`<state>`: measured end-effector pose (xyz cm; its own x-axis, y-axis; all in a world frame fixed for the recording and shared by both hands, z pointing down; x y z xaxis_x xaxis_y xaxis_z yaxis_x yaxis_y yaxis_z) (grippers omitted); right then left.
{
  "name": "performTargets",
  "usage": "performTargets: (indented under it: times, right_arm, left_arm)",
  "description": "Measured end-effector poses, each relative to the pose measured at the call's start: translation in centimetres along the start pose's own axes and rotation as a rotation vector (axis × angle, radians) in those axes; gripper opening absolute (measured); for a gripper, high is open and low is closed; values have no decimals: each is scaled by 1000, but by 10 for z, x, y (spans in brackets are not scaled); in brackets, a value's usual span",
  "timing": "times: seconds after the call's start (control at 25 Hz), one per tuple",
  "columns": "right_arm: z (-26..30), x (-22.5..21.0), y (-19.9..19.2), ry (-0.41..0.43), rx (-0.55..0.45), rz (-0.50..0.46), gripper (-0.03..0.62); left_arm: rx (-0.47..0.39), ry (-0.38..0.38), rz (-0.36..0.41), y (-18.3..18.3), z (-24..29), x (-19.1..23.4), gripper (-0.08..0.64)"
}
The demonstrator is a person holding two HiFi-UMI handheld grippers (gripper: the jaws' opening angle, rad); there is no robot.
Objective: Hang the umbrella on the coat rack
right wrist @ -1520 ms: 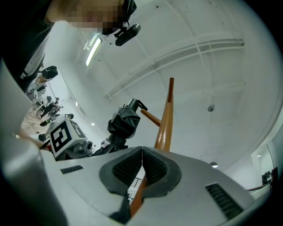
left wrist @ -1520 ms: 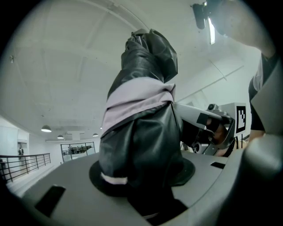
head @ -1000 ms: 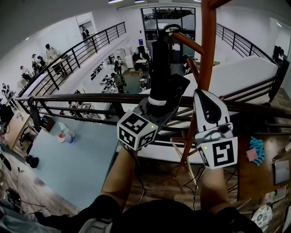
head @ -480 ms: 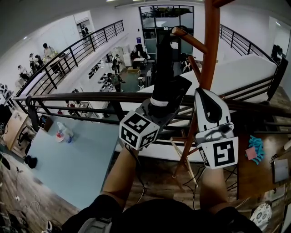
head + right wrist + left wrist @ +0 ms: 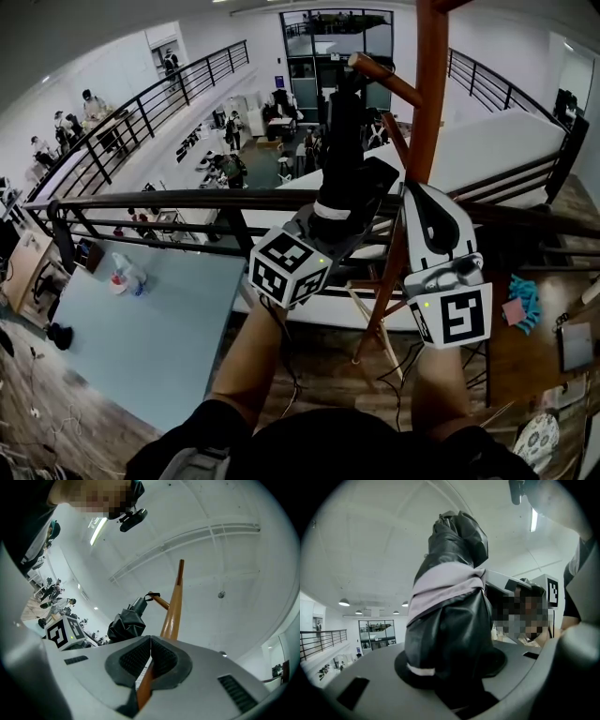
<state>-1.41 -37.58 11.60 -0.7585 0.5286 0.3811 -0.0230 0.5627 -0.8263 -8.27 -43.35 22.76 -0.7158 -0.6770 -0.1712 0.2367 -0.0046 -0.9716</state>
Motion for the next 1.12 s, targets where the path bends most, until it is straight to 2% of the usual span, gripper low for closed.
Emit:
performTargets:
  times: [0.36, 1.12]
  right_arm:
    - [-14, -11, 3, -28, 16, -19, 31]
    - [-36, -20, -3, -50, 52, -14, 31]
  left_arm:
    - [20, -40, 7, -3, 14, -18, 201]
    - [46, -69, -15, -15, 27, -39, 201]
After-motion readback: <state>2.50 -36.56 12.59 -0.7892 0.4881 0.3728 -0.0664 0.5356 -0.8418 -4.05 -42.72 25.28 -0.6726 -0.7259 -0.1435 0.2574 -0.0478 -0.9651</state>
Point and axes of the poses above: the fingertips, and each gripper's own axes: z forward along the fingers, x to its left, y out of its top, the point moved 1 cm from there along -z, backward along the fingers, and after that the axes turned 7 degrees about x, right-handed, at the moved point
